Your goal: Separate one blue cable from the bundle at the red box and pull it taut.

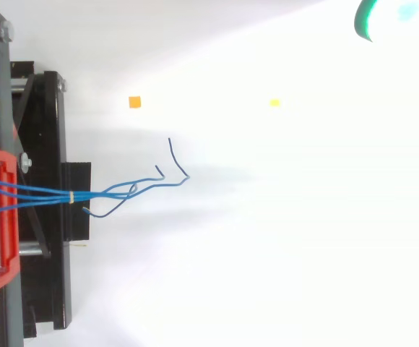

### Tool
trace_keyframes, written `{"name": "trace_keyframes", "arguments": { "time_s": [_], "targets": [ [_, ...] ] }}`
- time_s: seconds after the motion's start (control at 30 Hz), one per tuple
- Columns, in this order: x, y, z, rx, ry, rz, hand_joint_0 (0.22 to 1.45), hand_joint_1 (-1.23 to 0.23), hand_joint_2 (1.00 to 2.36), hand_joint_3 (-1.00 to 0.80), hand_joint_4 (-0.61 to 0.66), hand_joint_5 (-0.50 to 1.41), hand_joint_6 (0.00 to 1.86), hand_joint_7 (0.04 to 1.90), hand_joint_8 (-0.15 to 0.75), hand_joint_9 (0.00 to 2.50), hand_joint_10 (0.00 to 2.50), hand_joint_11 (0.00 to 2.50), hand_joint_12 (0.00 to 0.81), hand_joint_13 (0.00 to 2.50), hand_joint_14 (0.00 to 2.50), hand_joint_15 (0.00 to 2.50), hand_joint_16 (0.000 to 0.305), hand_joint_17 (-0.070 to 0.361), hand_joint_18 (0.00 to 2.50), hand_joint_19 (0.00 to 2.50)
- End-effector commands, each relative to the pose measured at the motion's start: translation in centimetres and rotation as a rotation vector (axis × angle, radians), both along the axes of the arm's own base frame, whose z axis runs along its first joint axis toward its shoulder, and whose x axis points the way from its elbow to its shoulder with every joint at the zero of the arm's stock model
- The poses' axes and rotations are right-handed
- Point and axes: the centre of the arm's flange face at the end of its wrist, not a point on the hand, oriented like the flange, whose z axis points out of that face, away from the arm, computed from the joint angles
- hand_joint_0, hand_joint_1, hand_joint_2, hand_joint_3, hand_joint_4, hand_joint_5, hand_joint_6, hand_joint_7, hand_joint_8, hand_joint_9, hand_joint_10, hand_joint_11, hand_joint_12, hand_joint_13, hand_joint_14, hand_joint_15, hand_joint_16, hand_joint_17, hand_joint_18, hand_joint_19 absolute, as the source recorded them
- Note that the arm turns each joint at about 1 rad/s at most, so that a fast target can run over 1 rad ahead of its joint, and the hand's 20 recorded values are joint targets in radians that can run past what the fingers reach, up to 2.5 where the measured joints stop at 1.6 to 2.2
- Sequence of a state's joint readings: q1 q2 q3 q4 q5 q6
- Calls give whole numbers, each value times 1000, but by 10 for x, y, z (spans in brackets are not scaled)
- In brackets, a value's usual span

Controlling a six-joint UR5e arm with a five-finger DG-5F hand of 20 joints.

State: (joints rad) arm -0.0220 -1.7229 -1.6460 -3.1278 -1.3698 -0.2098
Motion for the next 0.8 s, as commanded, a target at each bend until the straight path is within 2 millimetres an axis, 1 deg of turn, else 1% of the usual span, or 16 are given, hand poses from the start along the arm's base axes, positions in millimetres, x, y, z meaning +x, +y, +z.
{"name": "trace_keyframes", "arguments": {
  "time_s": [0.0, 0.17, 0.23, 0.47, 0.77],
  "targets": [
    [0, 0, -1, 1, 1, 0, 576, -576, 1002, -465, 220, -213, 503, 821, 263, 434, 6, 206, 283, 221, 5, 139, 46, 104, 291, 537],
    [0, 0, 0, 0, 0, 1, 573, -581, 1003, -470, 223, -212, 503, 817, 270, 450, 6, 199, 289, 198, 5, 120, 48, 107, 250, 499],
    [0, 0, 0, 0, 0, 1, 553, -578, 1000, -500, 222, -214, 503, 815, 268, 434, 6, 188, 292, 195, 5, 125, 48, 109, 245, 489],
    [0, 0, 0, 0, 1, 1, 518, -573, 1000, -500, 227, -222, 503, 810, 276, 396, 5, 156, 296, 167, 4, 97, 50, 113, 224, 478],
    [-3, -3, -2, -9, 25, -3, 520, -581, 1000, -500, 228, -226, 503, 805, 273, 386, 4, 152, 297, 169, 4, 102, 50, 112, 227, 474]
  ]
}}
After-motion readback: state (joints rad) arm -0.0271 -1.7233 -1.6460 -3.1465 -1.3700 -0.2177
